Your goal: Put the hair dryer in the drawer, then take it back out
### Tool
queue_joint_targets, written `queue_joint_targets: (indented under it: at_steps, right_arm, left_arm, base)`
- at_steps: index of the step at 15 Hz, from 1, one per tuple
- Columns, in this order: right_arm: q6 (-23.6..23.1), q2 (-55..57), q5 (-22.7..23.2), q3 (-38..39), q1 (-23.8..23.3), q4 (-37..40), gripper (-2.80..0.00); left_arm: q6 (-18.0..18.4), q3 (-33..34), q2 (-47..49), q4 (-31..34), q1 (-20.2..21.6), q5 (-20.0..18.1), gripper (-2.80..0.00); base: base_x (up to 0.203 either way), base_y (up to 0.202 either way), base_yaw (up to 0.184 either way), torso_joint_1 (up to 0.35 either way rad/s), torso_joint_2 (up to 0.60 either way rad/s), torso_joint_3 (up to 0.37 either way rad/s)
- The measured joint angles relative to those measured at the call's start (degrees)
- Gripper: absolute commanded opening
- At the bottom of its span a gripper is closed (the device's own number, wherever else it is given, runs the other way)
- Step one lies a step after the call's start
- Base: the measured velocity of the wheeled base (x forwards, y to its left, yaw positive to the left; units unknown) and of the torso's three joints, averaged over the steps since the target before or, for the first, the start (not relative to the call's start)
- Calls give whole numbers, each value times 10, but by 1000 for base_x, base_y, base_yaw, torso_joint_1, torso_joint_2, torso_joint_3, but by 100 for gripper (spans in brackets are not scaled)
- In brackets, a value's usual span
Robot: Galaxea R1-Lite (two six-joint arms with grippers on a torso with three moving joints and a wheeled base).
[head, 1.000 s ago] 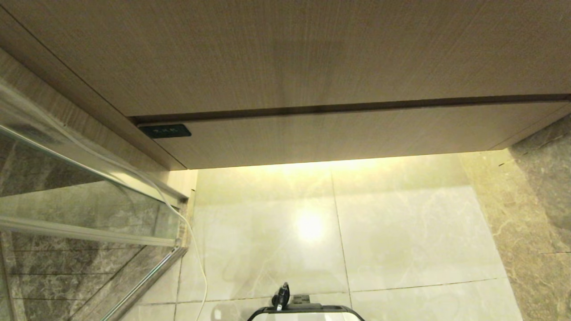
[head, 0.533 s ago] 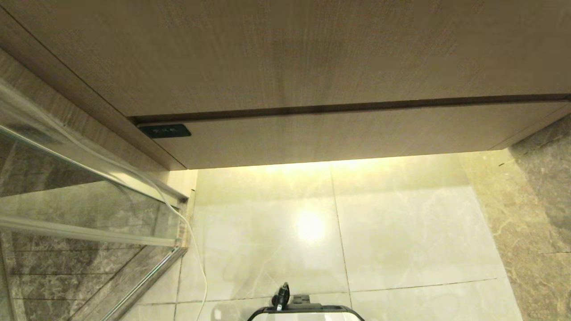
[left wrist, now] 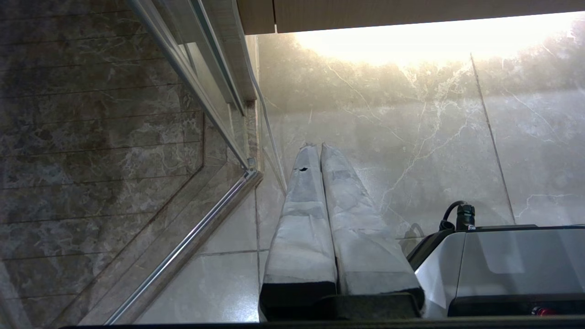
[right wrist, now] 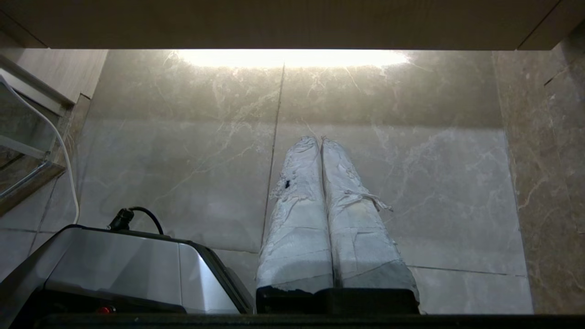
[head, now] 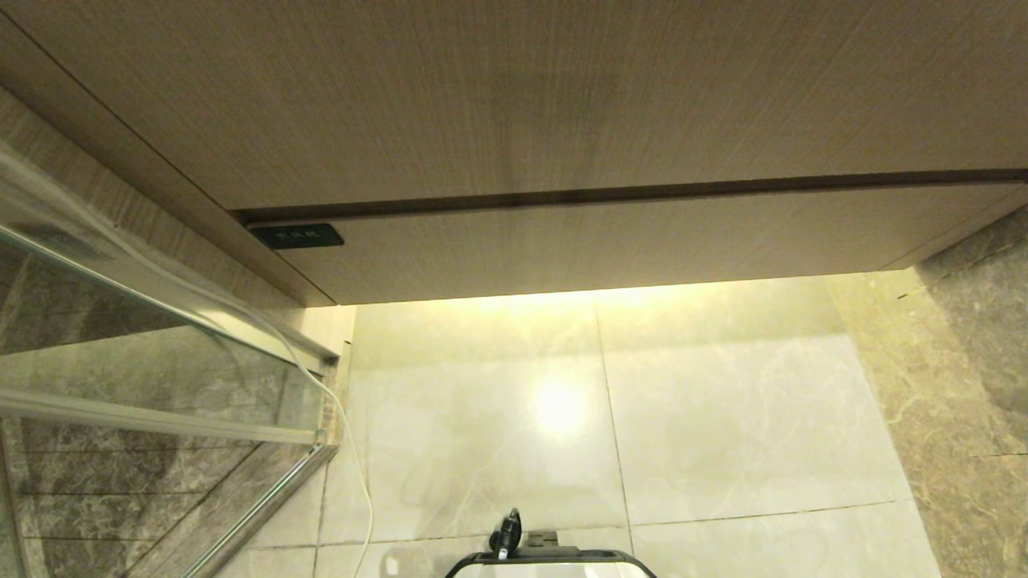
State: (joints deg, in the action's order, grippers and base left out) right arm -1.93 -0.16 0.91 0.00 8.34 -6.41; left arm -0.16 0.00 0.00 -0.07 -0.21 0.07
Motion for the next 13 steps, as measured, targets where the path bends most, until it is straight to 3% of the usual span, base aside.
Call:
queue_joint_targets:
  at_steps: [13]
  right_arm:
    - [1,0,0,0,0,0,-280]
  left_arm:
    - [0,0,0,0,1,0,-280]
  base:
    - [0,0,0,0,0,0]
